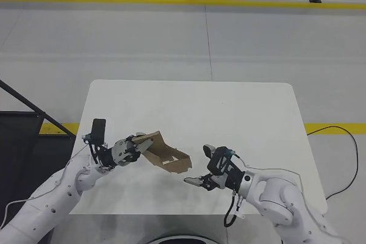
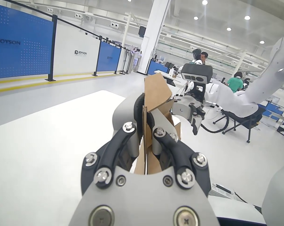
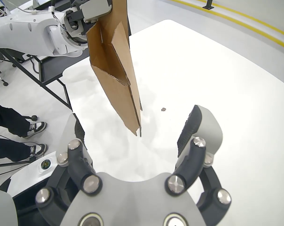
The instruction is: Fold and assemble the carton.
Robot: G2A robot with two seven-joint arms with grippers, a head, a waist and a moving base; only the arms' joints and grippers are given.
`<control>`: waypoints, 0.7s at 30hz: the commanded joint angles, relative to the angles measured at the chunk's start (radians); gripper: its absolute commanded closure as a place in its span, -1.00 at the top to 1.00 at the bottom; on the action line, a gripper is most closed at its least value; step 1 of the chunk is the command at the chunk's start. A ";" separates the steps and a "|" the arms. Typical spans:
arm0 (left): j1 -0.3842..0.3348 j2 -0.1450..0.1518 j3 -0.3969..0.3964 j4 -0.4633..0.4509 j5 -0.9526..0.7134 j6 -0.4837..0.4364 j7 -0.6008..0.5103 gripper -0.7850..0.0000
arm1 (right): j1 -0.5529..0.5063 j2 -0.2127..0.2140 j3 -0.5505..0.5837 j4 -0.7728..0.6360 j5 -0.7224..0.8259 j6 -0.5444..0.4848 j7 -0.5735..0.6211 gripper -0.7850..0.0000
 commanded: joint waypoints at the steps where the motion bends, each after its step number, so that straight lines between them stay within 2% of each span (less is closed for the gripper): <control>1: 0.008 -0.003 -0.004 -0.019 -0.020 0.024 -0.020 -1.00 | -0.002 -0.002 -0.003 0.000 -0.016 0.008 -0.019 1.00; 11: 0.040 -0.017 -0.054 -0.067 -0.076 0.071 -0.083 -1.00 | 0.005 -0.016 -0.049 0.016 -0.124 0.019 -0.095 1.00; 21: 0.053 -0.041 -0.068 -0.083 -0.102 0.104 -0.127 -1.00 | 0.039 -0.045 -0.135 0.011 -0.220 0.127 -0.098 1.00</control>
